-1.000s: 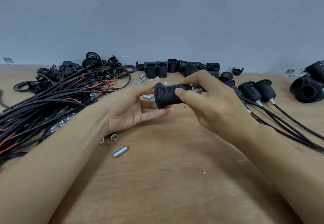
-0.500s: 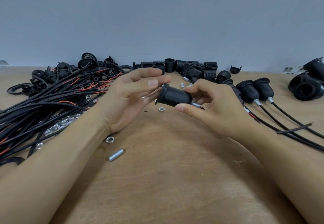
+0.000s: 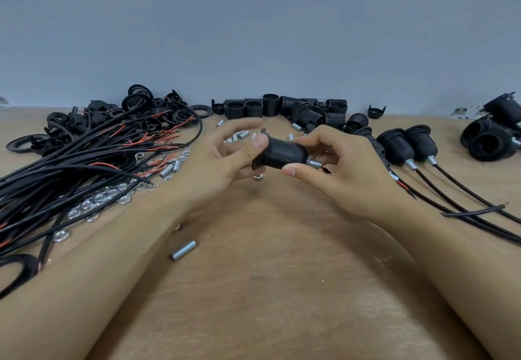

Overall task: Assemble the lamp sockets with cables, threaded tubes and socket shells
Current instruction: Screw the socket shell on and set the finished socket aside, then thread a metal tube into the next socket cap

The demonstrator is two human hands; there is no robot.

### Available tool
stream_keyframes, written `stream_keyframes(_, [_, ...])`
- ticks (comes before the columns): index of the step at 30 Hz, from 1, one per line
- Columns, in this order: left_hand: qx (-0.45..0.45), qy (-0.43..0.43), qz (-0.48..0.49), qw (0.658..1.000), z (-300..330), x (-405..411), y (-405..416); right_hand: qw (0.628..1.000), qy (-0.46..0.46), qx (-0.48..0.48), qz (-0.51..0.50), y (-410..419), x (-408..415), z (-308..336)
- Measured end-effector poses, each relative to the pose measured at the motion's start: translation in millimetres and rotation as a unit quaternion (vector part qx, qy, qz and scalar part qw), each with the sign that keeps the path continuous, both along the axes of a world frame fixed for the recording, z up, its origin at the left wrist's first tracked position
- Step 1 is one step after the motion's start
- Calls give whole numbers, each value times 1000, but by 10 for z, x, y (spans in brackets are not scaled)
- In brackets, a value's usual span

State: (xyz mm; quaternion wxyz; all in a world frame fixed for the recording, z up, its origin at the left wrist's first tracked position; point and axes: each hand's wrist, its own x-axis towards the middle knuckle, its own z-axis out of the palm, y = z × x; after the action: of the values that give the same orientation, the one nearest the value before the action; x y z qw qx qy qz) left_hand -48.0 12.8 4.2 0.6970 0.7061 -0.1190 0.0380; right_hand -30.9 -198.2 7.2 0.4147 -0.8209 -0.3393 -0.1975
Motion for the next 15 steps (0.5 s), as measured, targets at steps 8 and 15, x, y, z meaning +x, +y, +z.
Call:
stream_keyframes(8, [-17,19,-53,998,36,-12,65,999,-28,-14,-9,-15,-13,31])
stream_keyframes(15, [-219,3,-42,975,195,-27,134,994,68,82,-23,44,-18,13])
